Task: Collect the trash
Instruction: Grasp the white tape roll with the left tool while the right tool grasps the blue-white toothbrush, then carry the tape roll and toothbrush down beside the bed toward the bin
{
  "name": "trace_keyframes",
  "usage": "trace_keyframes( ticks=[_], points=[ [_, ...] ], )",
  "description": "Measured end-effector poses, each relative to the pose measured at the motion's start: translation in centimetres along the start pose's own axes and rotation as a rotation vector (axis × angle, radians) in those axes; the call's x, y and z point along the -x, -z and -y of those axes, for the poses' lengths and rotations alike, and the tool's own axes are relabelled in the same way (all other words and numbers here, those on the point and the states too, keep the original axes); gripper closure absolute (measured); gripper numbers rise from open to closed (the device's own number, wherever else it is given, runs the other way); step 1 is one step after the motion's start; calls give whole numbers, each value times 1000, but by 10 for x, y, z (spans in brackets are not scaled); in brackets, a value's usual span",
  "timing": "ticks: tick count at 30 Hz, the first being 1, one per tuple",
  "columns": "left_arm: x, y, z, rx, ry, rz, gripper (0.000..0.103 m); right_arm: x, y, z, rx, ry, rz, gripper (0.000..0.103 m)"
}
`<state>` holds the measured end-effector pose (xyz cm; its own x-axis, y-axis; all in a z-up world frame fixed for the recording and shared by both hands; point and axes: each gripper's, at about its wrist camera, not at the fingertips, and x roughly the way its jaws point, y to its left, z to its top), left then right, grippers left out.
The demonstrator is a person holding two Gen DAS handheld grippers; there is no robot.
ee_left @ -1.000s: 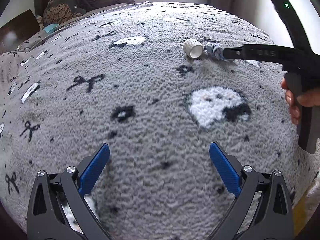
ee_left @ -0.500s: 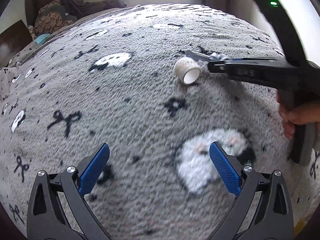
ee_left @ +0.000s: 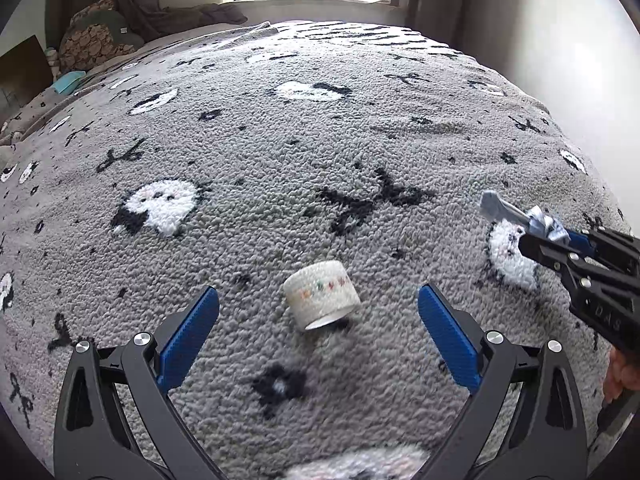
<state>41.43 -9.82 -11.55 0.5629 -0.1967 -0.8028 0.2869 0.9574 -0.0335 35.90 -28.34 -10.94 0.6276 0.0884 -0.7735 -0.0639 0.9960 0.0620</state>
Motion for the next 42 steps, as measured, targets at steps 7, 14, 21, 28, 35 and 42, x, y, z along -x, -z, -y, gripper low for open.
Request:
trace_keyframes(
  ticks=[7, 14, 21, 28, 35, 42],
  points=[
    [-24, -3, -3, 40, 8, -43, 66, 7, 14, 4, 0, -19, 1, 77],
    [13, 12, -13, 36, 14, -8, 69, 34, 29, 1, 0, -31, 18, 77],
    [76, 36, -13, -4, -20, 68, 69, 86, 49, -11, -6, -71, 60, 77],
    [131, 70, -3, -42, -14, 108, 69, 142, 73, -33, 33, -100, 124, 77],
    [184, 111, 11, -77, 4, 150, 69, 193, 100, -56, 74, -112, 178, 77],
    [226, 147, 23, -107, 24, 178, 69, 238, 120, -72, 106, -112, 218, 77]
  ],
)
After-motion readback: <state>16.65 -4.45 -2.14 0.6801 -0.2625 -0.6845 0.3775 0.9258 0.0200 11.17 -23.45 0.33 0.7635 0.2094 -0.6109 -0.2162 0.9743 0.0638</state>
